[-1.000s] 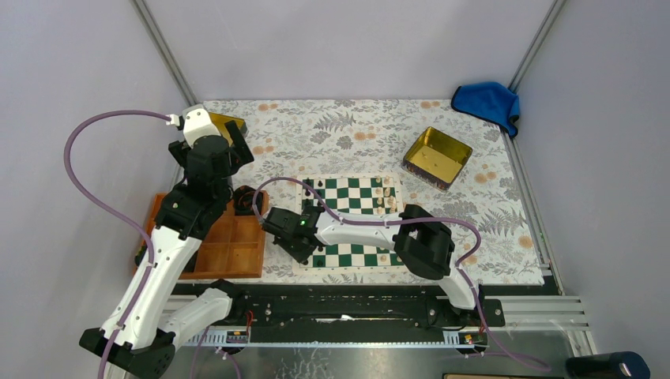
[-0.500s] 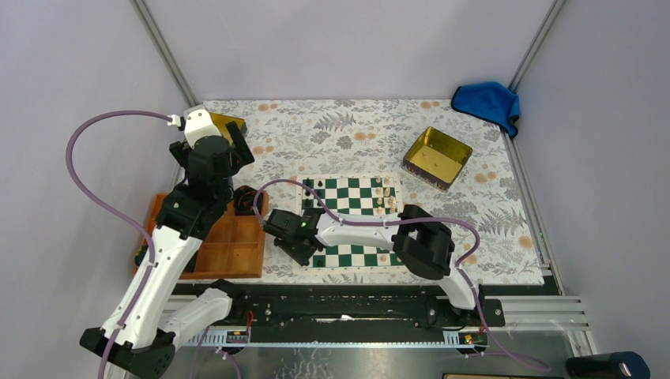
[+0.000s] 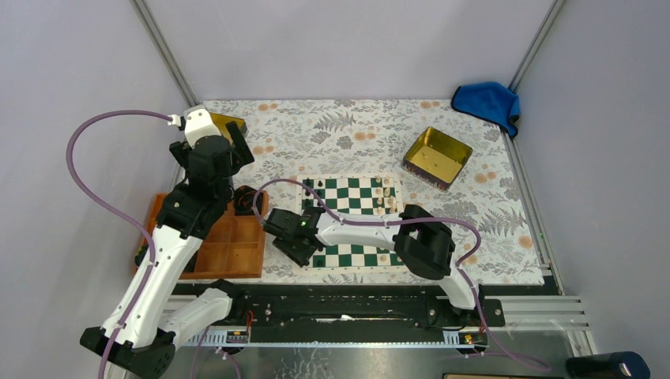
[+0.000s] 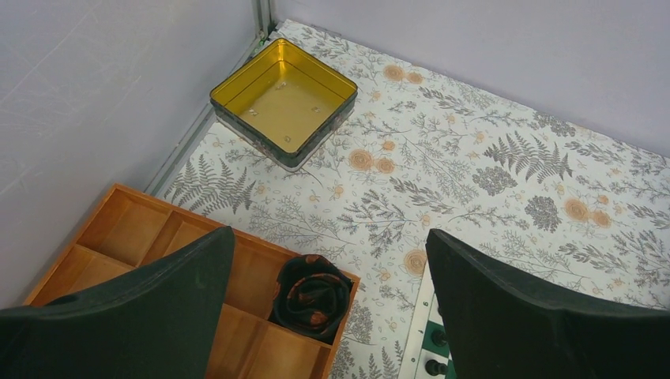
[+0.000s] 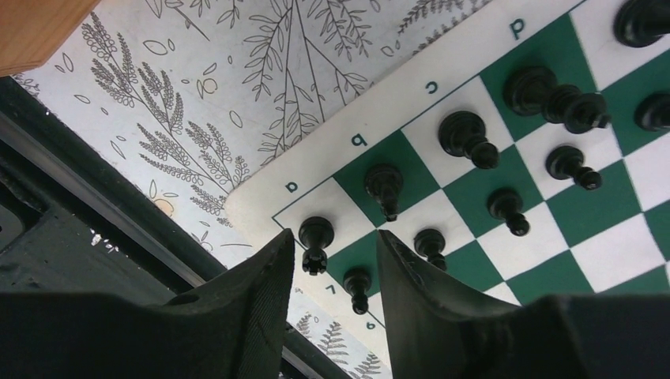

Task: Set up the chess pieces on the board
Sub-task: Place the chess piece on the chessboard, then reset both arms

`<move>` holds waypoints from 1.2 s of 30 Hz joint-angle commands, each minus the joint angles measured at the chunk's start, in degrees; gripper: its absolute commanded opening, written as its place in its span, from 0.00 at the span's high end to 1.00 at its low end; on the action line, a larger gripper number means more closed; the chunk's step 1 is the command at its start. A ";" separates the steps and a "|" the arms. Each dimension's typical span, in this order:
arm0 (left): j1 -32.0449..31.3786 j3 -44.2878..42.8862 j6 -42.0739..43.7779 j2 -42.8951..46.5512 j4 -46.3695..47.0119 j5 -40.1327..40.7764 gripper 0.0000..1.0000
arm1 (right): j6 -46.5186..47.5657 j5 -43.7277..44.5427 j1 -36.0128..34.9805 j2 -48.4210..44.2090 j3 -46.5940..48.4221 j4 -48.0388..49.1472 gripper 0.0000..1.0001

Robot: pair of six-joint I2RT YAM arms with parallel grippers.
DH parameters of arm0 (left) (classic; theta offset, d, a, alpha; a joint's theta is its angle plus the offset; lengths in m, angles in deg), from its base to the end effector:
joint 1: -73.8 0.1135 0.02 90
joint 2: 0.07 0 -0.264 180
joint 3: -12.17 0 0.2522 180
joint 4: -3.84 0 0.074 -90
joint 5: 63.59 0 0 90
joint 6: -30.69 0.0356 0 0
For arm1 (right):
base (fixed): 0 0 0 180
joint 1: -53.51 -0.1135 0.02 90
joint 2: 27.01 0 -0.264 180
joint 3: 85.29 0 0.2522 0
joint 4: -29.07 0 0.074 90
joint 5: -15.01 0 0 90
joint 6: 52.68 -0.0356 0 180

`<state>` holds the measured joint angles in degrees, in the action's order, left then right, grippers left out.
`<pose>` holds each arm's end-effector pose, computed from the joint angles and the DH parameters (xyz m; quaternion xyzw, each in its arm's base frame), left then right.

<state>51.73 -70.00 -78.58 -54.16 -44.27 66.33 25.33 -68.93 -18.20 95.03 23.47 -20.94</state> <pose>0.1780 -0.0475 0.4113 -0.1769 0.7746 0.0714 0.6030 0.1463 0.4305 0.1816 -0.4732 0.8487 0.1156 0.2061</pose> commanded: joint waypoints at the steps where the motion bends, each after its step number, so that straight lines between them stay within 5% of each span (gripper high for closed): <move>1: 0.18 -1.76 1.03 -0.37 0.40 2.45 0.01 | 1.33 3.89 -0.54 -6.66 3.98 -2.02 0.49; 11: 0.27 -3.03 2.90 0.03 5.54 4.73 0.01 | 3.28 15.22 4.84 -15.05 11.06 -2.48 0.42; 21: 1.60 -7.22 5.72 -11.73 15.52 0.33 0.01 | 6.81 21.33 33.15 -25.16 6.67 9.66 0.30; 28: 8.63 -4.45 0.27 -24.06 20.54 -8.39 0.01 | 3.34 15.76 56.14 -22.44 2.23 16.07 0.29; 36: 13.38 7.89 -4.68 -31.57 33.88 -11.93 0.01 | 1.84 15.24 65.17 -14.22 3.44 13.13 0.24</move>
<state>63.93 -67.55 -80.02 -85.09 -22.21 56.38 28.42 -52.27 45.91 78.79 25.90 -7.65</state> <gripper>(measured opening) 0.989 0.750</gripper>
